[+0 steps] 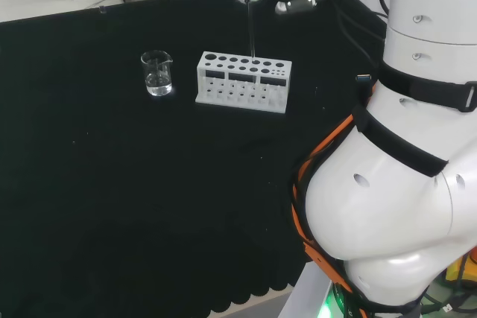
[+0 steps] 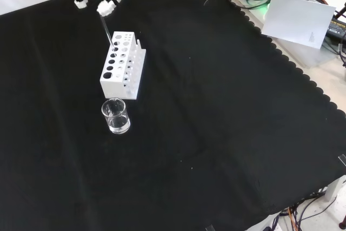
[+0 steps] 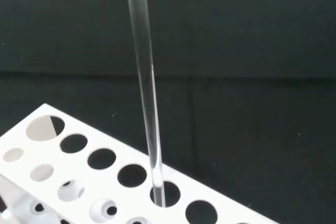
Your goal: Take the glass rod from the white test tube rack.
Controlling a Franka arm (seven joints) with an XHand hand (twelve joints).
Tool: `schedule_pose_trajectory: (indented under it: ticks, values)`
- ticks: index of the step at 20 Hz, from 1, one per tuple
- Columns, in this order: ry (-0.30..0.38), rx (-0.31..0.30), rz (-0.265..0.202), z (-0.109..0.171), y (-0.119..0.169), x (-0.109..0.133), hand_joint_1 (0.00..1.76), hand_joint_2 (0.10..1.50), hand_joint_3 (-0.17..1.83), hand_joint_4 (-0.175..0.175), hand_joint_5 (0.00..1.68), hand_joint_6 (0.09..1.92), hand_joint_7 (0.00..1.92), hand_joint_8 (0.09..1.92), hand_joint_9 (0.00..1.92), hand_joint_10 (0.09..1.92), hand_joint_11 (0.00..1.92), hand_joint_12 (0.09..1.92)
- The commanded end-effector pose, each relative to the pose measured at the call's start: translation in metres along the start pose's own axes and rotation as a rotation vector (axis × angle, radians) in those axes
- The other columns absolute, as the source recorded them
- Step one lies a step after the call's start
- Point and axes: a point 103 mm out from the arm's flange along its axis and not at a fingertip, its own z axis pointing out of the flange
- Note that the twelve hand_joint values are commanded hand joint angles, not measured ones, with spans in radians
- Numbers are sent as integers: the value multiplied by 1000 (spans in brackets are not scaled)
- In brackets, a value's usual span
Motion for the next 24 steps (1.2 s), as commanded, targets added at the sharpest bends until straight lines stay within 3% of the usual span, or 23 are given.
schedule_pose_trajectory:
  ticks: [1,9,13,15,16,21,24]
  values:
    - [-14,-20,-26,8,-1,8,611,899,444,-175,635,1076,1018,1288,1312,1297,1367,1378]
    - [-47,-32,-52,13,-1,18,724,854,489,-175,844,1037,1168,1238,1460,1243,1506,1358]
    - [-79,-33,-55,15,3,23,888,805,532,-175,946,940,1232,1166,1553,1148,1630,1278]
    - [-87,-37,-56,17,5,25,1051,851,465,-136,1009,962,1270,1105,1594,1064,1702,1210]
    - [-89,-40,-56,17,6,26,1102,870,425,-149,1033,948,1286,1077,1610,1016,1739,1174]
    - [-69,-115,-38,12,4,26,1181,875,362,-175,1111,839,1350,1015,1656,844,1828,943]
    - [-58,-168,-19,0,2,24,1276,750,608,-175,1093,850,1197,1017,1612,872,1658,907]
